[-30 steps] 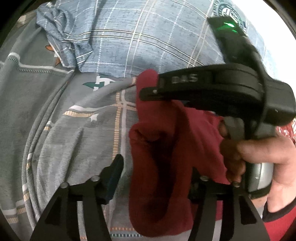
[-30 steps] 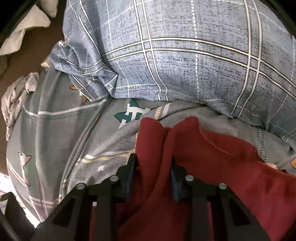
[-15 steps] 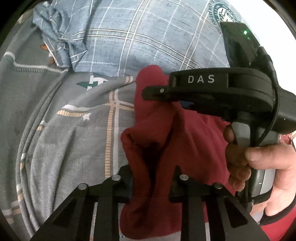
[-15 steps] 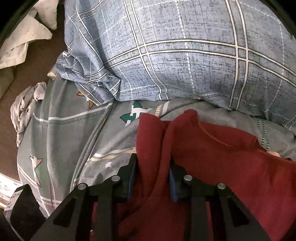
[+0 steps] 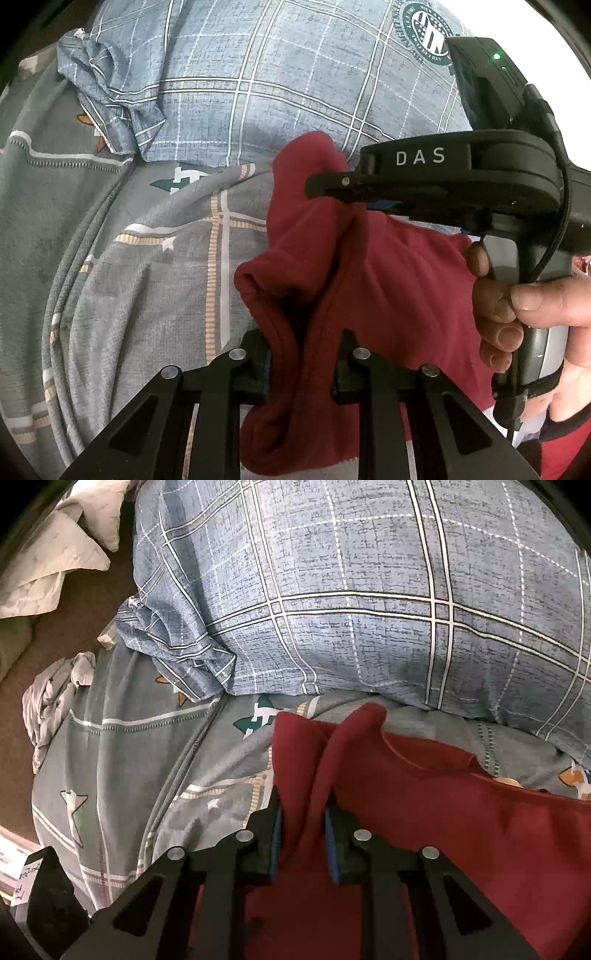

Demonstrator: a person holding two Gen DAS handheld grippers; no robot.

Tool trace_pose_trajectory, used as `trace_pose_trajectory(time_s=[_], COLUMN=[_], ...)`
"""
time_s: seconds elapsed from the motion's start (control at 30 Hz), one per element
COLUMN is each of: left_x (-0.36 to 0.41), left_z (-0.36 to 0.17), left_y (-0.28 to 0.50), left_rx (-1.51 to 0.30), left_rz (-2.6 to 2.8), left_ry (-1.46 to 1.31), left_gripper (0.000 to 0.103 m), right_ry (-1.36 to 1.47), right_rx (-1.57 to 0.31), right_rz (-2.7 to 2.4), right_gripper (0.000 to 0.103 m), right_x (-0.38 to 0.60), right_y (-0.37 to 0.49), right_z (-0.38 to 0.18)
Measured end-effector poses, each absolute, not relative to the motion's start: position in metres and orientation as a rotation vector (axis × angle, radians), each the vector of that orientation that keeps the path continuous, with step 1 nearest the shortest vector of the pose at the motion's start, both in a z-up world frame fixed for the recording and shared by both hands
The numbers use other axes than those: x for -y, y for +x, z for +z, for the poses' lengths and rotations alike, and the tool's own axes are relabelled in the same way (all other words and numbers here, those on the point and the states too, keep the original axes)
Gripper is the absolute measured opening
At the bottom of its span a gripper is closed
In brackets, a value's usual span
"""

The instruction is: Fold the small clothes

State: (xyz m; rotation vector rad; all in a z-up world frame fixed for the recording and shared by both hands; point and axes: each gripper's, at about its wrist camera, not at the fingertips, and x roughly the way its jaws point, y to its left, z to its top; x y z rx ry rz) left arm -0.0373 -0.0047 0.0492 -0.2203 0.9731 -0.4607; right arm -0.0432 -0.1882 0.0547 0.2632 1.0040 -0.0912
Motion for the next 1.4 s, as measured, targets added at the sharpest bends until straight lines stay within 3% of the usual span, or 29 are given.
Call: trace_pose_trajectory(time_s=[0.3,0.43,0.5,0.57,0.73,0.77,0.83,0.9,1.07,1.4], left_x=[0.003,0.005,0.006,0.007,0.007,0.007,0.006,0.007,0.014,0.03], left_z=[0.049,0.051,0.051,0.052,0.053,0.053,0.052,0.053,0.059,0.088], left_y=[-0.036,-0.037,-0.038,-0.038,-0.039,-0.039,-0.038,-0.038,-0.046,-0.07], left_rx=[-0.968,-0.958,-0.956,-0.952,-0.952,-0.954,-0.96,-0.958,-0.934,-0.924], left_rz=[-0.48,-0.483,-0.483,-0.485,-0.485,-0.485,-0.482,-0.484,-0.48,-0.465], left_ry=[-0.237,-0.225,-0.22,-0.215,-0.208,-0.21,-0.214,-0.212,-0.174,-0.148], left_gripper=[0.019,0.019,0.018,0.018,0.018,0.018,0.018,0.018,0.018,0.018], right_ry=[0.294,0.337,0.364,0.38,0.354,0.34,0.27,0.222,0.217,0.232], right_rx=[-1.01,-1.025,-1.032,-1.036,-1.077,-1.084,-1.093,-1.081,-1.028,-0.974], right_rz=[-0.079,-0.072,-0.067,-0.059,-0.055,-0.057,-0.091,-0.114,-0.107,-0.099], right_gripper=[0.019,0.03,0.05,0.056,0.057,0.057,0.047,0.022,0.017,0.016], right_x=[0.19,0.194,0.194,0.192,0.187,0.186,0.182,0.185,0.205,0.212], right_y=[-0.041,-0.037,-0.034,-0.031,-0.016,-0.012,-0.009,-0.012,-0.031,-0.06], right_z=[0.055,0.052,0.051,0.05,0.038,0.036,0.032,0.032,0.044,0.077])
